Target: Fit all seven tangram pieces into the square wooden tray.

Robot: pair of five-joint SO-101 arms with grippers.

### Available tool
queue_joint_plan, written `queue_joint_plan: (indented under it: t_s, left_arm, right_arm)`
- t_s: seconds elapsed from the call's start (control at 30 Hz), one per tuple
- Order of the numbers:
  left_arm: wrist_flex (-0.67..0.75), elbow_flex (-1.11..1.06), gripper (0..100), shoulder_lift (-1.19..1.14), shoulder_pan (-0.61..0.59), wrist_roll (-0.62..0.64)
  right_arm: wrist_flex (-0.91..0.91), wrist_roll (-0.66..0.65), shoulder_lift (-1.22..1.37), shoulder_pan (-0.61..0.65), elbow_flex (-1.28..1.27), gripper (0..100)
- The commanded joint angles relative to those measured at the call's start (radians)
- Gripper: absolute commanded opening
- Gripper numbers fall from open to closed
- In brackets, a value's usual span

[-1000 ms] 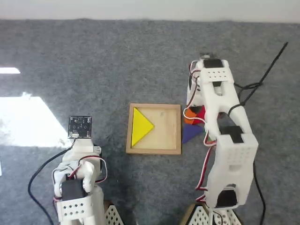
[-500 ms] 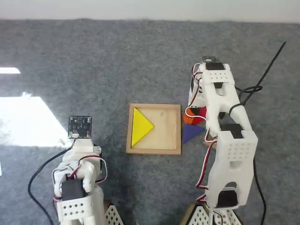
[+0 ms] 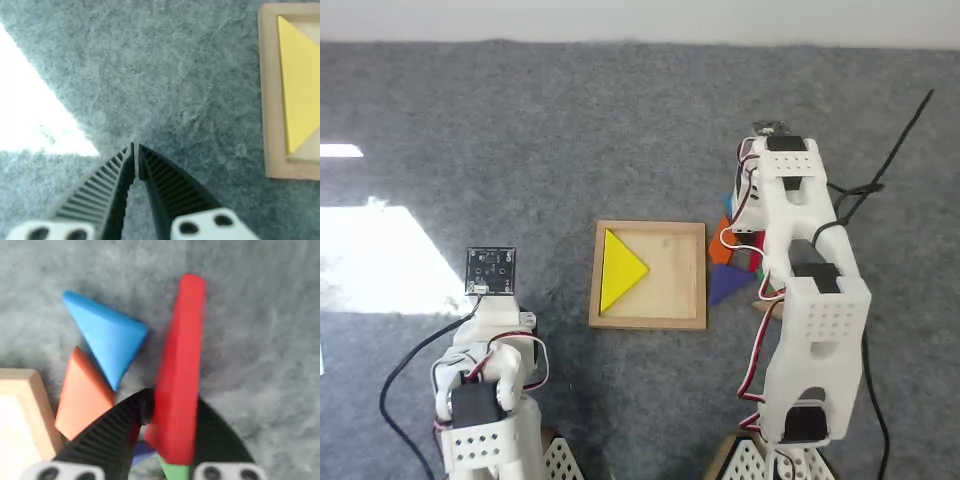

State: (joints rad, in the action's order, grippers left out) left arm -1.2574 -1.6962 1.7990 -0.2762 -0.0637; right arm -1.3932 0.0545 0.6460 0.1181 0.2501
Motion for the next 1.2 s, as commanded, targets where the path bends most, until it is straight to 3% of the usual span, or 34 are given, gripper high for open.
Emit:
queue_joint_plan:
  t_s: [0.0,0.27,0.43,0.63,0.83,1.0,1.17]
  left_arm:
    - [-0.003,0.013,1,0.018,-0.008,0.002]
    - [-0.003,0.013,1,0.018,-0.008,0.002]
    - [-0.003,0.013,1,0.018,-0.008,0.002]
    - [-0.003,0.013,1,0.018,-0.008,0.002]
    - [-0.003,0.013,1,0.018,-0.008,0.002]
    - [-0.003,0.013,1,0.018,-0.008,0.002]
    - [-0.003,0.013,1,0.018,-0.008,0.002]
  right_arm:
    - [-0.010,-0.032,-0.071,0.015,0.032,0.7]
    - [-0.101,-0.084,-0.440,0.125,0.026,0.8]
    - [-0.147,-0.491,-0.581,0.306,-0.011,0.8]
    - [-0.061,-0.720,-0.562,0.443,-0.092,0.8]
    - [0.124,-0.752,-0.390,0.417,-0.104,0.8]
    - [0.182,-0.859,-0.216,0.409,-0.101,0.8]
    - [0.186,-0.712,-0.170,0.386,-0.069,0.8]
